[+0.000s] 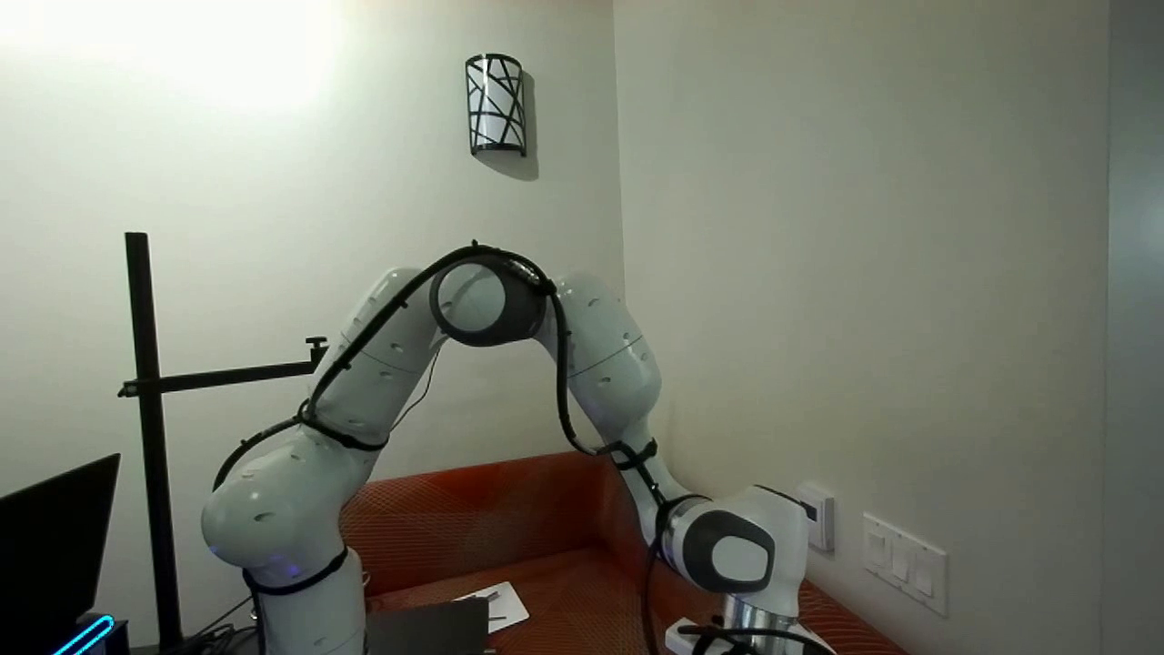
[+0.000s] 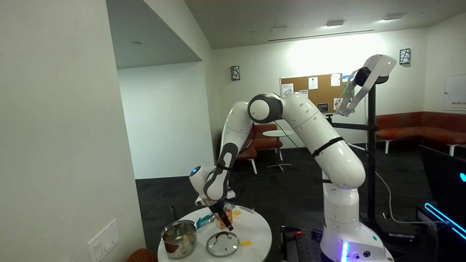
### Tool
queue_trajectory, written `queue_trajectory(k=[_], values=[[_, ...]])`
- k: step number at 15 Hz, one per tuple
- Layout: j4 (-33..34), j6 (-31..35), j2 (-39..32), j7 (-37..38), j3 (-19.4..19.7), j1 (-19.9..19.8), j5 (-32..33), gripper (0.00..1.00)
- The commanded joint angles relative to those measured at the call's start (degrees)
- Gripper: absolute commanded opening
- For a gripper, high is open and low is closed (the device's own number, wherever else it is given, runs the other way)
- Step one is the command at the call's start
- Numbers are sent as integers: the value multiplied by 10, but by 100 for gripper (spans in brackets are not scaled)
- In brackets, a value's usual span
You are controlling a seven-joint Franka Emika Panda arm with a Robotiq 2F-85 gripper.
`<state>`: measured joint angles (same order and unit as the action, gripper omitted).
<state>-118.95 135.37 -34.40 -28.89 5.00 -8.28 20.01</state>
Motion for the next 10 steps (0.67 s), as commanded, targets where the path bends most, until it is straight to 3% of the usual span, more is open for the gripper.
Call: queue_trajectory(k=[1, 10], values=[[14, 14, -17, 14, -2, 4, 16, 100], [41, 41, -56, 26, 1, 18, 19, 100]])
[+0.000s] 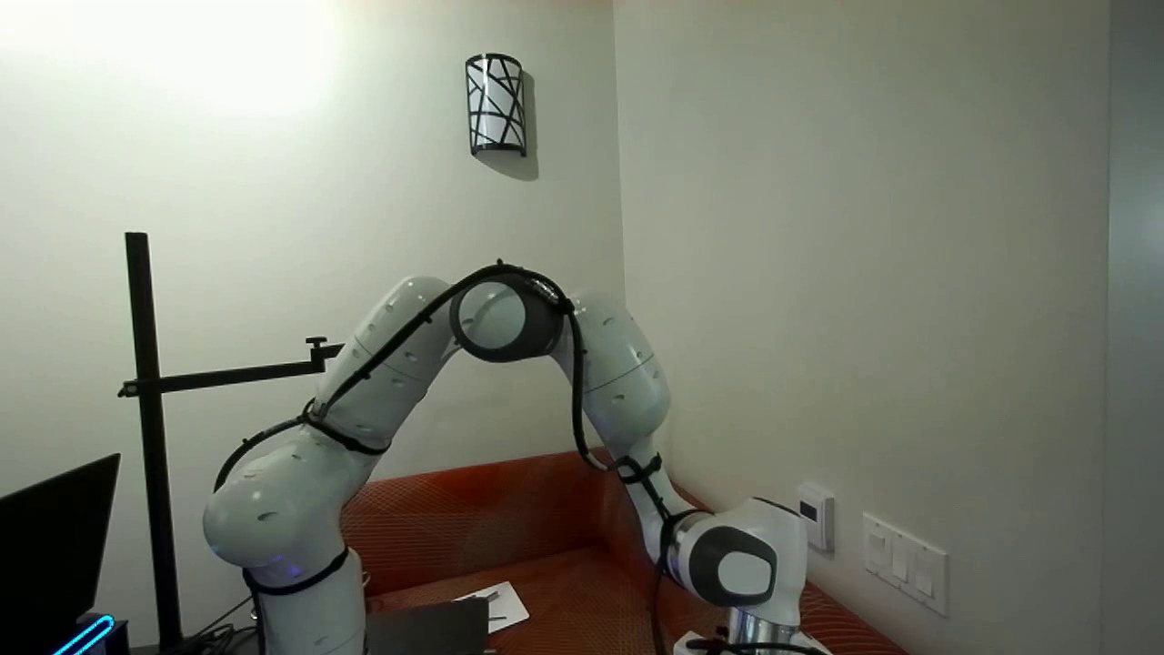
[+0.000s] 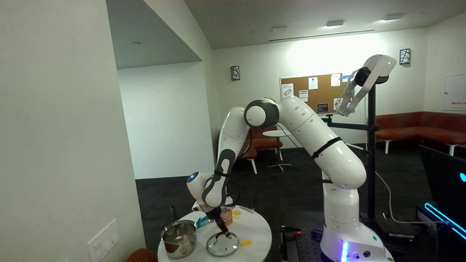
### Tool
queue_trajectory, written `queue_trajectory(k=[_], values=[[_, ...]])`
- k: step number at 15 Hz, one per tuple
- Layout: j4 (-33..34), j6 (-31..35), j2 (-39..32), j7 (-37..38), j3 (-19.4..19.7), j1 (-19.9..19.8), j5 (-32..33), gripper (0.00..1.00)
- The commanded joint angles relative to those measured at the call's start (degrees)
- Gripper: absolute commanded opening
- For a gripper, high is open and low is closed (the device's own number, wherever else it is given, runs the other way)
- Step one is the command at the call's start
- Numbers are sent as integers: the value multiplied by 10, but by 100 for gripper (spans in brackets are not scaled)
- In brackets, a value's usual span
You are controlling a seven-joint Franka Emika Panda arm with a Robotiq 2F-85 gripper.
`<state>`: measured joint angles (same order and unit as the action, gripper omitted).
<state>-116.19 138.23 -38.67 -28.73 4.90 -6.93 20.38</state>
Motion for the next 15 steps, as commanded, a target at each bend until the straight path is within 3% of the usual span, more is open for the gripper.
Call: queue_trajectory(k=[1, 8, 9, 10, 15], values=[[16, 17, -17, 25, 2, 5, 15, 100], [32, 33, -40, 24, 3, 7, 16, 100], [34, 33, -42, 24, 3, 7, 16, 91], [36, 34, -44, 23, 3, 7, 16, 74], [41, 32, -50, 22, 4, 9, 18, 34]])
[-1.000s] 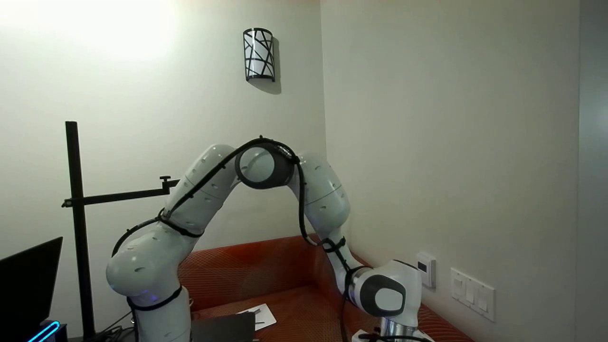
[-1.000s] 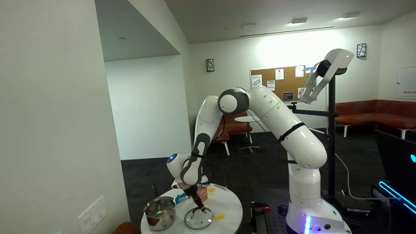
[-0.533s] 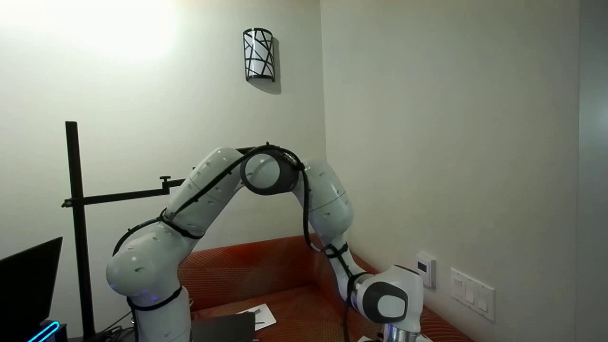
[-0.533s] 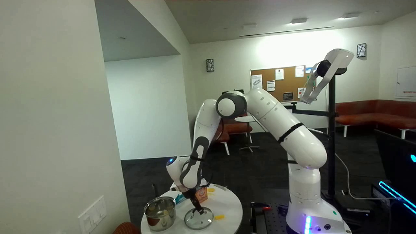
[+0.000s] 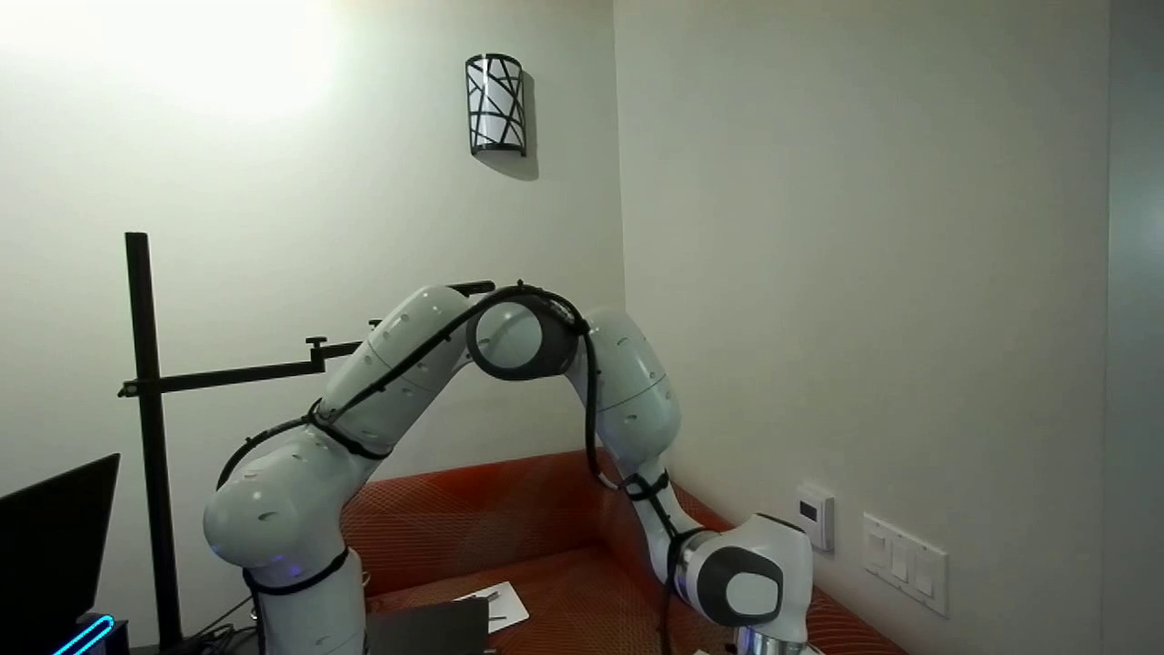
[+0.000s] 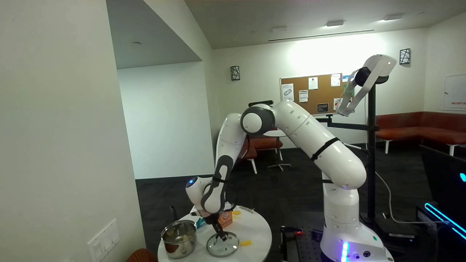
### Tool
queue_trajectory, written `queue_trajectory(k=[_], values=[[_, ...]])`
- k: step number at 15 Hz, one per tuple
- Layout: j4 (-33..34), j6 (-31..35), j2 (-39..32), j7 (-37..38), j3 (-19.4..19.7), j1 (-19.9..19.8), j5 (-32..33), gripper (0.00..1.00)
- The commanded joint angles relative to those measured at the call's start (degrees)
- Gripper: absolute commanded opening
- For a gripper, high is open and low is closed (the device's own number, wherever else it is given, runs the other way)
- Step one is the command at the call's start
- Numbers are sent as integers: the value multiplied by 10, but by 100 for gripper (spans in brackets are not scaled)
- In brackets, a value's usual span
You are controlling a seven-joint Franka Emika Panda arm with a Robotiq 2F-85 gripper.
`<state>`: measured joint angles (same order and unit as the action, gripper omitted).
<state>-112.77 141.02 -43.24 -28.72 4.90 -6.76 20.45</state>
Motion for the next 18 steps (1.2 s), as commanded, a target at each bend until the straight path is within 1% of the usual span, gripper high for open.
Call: queue_trajectory(k=[1, 3, 5, 7, 8, 11, 18], values=[[8, 4, -5, 22, 4, 8, 18, 27], [9, 3, -6, 22, 4, 9, 22, 12], [11, 3, -7, 22, 5, 9, 26, 0], [12, 3, -8, 22, 5, 10, 27, 0], [13, 3, -10, 22, 5, 10, 27, 2], [15, 2, -9, 23, 7, 12, 31, 2], [8, -13, 25, 26, 2, 11, 22, 2]])
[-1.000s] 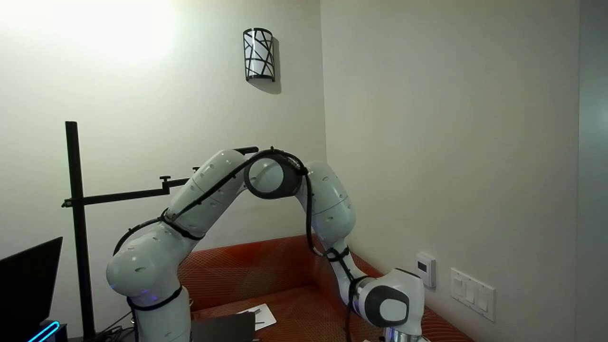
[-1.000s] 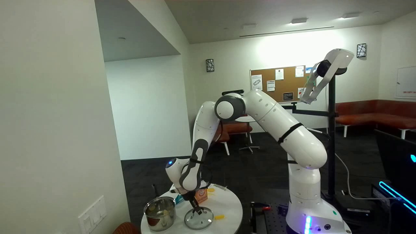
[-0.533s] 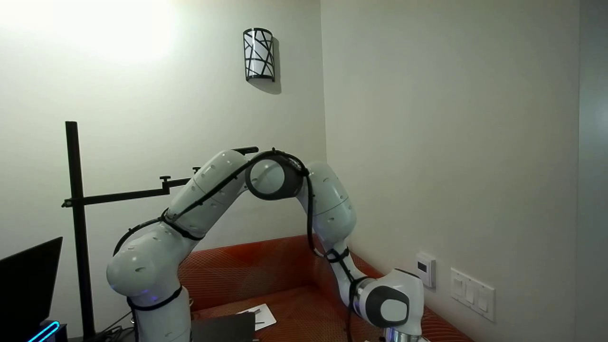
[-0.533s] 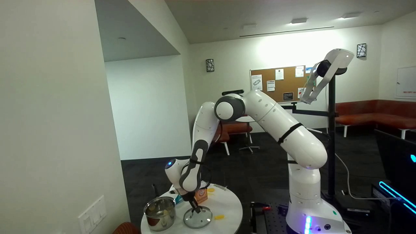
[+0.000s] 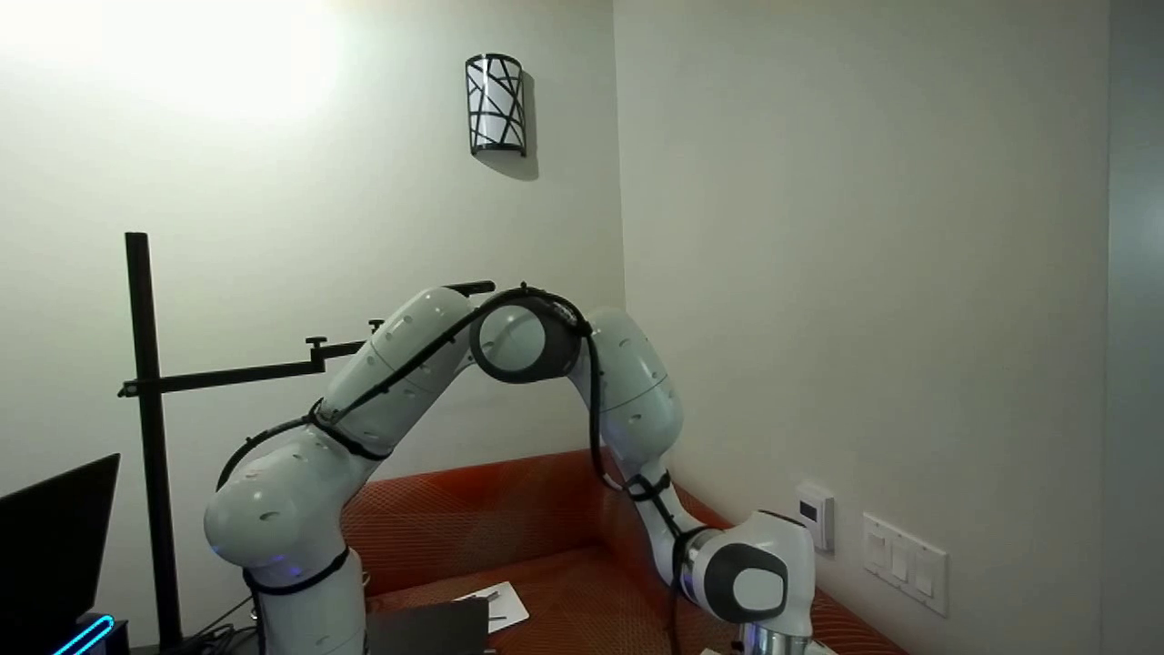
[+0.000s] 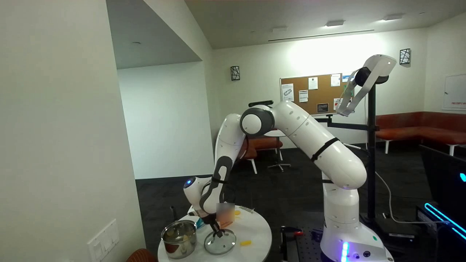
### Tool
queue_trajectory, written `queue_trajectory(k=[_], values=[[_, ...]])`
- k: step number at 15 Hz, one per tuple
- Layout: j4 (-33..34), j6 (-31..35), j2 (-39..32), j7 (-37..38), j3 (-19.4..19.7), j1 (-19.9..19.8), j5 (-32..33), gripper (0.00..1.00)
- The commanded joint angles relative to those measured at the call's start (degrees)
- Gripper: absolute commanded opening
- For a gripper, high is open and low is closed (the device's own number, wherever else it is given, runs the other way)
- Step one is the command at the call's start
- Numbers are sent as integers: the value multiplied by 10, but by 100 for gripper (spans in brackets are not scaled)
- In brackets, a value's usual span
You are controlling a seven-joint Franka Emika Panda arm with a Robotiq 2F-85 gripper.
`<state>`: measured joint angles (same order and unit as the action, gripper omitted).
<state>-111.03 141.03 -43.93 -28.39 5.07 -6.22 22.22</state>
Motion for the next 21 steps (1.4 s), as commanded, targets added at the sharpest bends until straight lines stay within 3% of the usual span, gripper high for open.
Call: queue_trajectory(k=[1, 12, 21], values=[[-11, -17, 39, 26, -1, 5, 1, 2], [-42, -146, 157, 19, -36, -3, -51, 2], [0, -156, 178, 15, -37, 1, -57, 2]])
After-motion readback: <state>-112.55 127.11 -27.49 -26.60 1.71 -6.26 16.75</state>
